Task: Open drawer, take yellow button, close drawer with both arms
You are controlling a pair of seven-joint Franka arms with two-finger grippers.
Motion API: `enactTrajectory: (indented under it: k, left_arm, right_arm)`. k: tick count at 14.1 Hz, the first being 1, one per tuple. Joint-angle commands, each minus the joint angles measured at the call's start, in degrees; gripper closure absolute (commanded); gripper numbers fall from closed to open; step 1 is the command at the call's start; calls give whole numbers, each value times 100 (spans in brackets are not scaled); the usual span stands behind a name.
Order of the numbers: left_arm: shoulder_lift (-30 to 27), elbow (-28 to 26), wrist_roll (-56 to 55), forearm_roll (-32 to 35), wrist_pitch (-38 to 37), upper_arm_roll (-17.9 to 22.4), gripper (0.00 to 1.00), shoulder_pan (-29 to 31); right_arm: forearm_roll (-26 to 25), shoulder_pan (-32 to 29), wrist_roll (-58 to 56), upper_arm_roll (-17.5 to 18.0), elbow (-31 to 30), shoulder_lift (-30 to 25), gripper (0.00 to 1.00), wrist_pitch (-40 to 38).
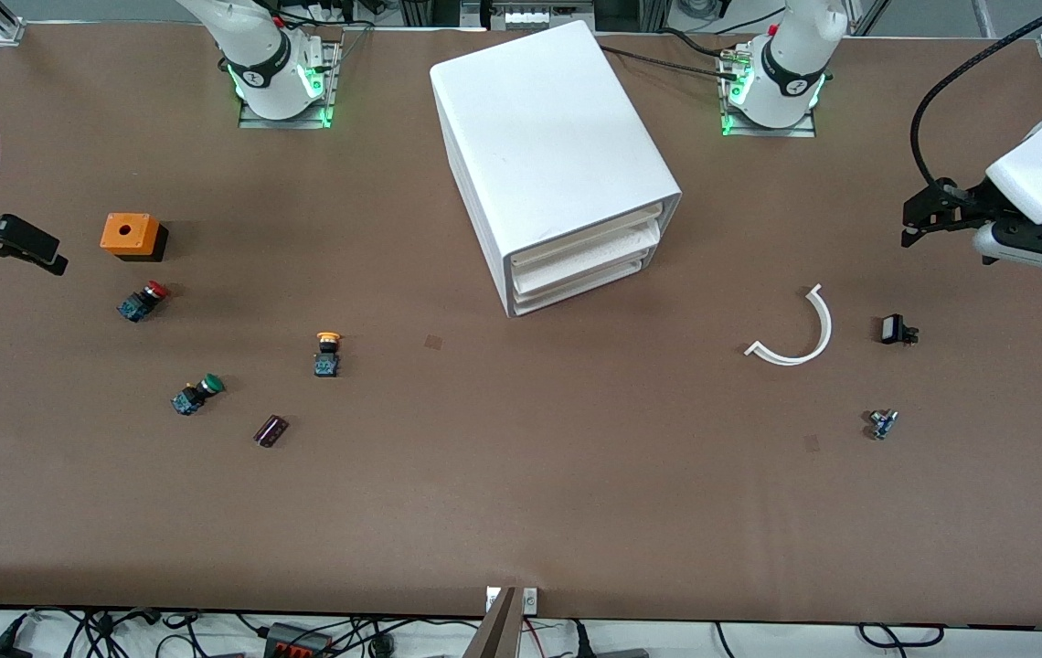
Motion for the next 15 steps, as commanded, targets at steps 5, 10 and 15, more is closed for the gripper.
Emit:
enactTrajectory:
  k: [5,10,15]
  left_arm:
    - [-32,79,-65,99,-112,-33,0,-19]
    - [-32,114,-74,99,-138,-33,0,-28]
    - [-32,123,-82,99,-138,-42,0,-37]
  right_arm:
    - [-54,100,-66,161,102,-60,0,-3]
    - [-54,101,-57,153,120,-51,0,-222]
    - [-54,101,-31,152,120,-51,0,-346]
